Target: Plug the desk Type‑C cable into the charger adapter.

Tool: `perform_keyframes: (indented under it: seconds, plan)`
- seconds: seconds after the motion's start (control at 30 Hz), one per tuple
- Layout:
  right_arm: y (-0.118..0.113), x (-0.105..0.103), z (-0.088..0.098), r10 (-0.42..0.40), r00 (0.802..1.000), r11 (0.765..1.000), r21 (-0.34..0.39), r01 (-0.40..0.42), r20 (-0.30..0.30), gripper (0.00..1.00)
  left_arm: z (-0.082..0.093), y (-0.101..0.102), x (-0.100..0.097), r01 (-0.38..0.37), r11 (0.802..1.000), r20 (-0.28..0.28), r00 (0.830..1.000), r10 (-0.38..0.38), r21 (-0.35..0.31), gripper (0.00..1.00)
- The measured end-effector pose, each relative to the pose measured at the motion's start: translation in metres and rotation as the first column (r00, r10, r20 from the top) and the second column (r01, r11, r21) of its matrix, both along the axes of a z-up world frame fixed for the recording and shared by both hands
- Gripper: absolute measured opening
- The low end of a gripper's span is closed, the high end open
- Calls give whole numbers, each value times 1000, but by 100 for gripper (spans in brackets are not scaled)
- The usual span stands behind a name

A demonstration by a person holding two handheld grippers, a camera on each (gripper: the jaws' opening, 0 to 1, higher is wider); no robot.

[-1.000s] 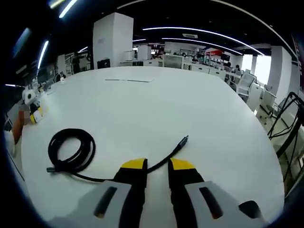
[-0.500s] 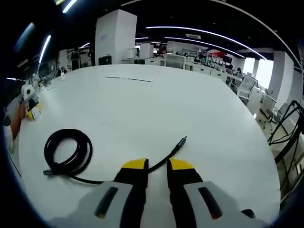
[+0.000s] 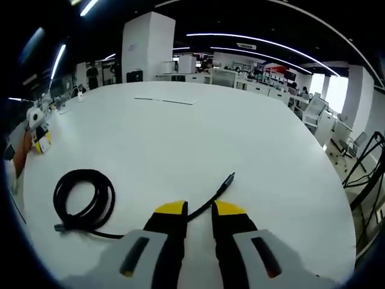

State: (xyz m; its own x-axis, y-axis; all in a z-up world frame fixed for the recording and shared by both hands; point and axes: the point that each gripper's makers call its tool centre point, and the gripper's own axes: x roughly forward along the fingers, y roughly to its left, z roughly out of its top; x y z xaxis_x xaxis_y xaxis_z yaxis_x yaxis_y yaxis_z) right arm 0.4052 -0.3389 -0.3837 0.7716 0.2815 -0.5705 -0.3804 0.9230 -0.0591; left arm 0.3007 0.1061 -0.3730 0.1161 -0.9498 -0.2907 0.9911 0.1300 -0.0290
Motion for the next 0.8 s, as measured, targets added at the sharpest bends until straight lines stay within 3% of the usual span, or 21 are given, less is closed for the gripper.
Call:
perform_keyframes:
  seconds: [0.8]
  plan:
    - [13, 12, -1, 27, 1000, 999, -19, -27, -7, 19, 0, 1, 1, -2, 1000, 2, 1000, 2, 2, 25]
